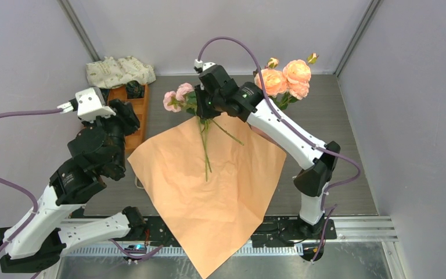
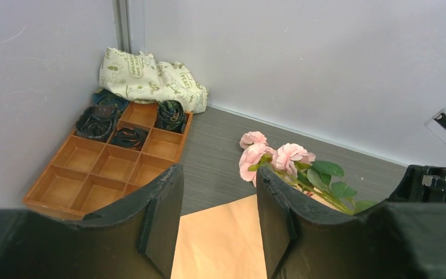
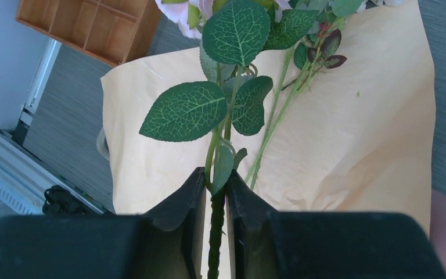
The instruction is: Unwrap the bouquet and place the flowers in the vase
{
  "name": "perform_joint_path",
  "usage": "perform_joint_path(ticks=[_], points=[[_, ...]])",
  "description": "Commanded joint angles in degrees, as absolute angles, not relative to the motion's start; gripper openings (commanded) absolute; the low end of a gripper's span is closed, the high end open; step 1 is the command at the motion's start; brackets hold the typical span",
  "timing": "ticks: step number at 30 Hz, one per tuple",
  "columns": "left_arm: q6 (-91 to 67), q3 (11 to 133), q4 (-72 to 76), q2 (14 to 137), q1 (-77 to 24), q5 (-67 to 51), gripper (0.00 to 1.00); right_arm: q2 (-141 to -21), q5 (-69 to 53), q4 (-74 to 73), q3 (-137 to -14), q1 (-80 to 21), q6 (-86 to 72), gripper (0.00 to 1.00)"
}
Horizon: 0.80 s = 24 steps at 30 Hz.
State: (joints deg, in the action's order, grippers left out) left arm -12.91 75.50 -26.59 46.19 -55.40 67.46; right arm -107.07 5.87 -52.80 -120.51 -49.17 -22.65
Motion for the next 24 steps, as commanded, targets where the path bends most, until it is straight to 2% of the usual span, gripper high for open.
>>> perform_joint_path(ticks=[1,7,13,15,20,24], points=[[-14.04,76.56,-25.46,46.3,-55.32,67.14,0.5,-102.1,3.71,-49.72,-114.27,-49.87,-23.54,0.01],[-14.47,75.68,-25.77,45.95,-55.32,67.15,0.5,-100.11,2.81,-47.18,-99.46,-53.03,-25.55,0.01],[-15.09,74.91,-26.01,46.28,-55.37,66.93,0.5,-102.02,3.17,-46.86,-91.97,-57.01,-26.64,0.02],[-15.27,74.89,-26.21,46.55,-55.35,66.74,0.5,-103.46,2.36,-46.96,-91.09,-57.31,-26.85,0.06],[-16.15,74.93,-27.58,46.5,-55.31,66.4,0.5,-106.61,0.85,-46.43,-90.1,-58.44,-26.76,0.25],[-16.19,74.3,-27.73,45.83,-55.37,66.62,0.5,-109.43,-1.33,-46.06,-90.79,-58.86,-26.23,0.31]])
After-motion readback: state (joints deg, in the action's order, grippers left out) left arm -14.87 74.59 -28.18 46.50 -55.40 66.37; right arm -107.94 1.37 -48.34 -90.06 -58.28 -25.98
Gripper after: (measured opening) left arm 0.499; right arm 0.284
